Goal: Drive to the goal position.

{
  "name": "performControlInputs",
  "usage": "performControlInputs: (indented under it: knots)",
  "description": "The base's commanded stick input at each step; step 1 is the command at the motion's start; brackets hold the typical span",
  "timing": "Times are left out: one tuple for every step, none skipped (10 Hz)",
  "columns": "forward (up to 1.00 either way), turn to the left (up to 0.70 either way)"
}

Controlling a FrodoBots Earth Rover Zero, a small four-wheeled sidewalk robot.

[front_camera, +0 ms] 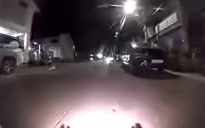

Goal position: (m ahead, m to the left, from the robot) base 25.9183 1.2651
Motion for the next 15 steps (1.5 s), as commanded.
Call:
performControlInputs:
  knots:
    - [0.85, 0.0]
    - [0.85, 0.0]
    - [0.85, -0.11]
    - [0.85, -0.34]
    - [0.85, -0.34]
    - [0.85, -0.33]
    - [0.85, -0.31]
    - [0.85, 0.0]
    - [0.85, 0.0]
    - [0.85, 0.0]
    - [0.85, 0.0]
    - [0.85, 0.0]
    - [0.85, 0.0]
    - [0.85, 0.0]
    - [0.85, 0.0]
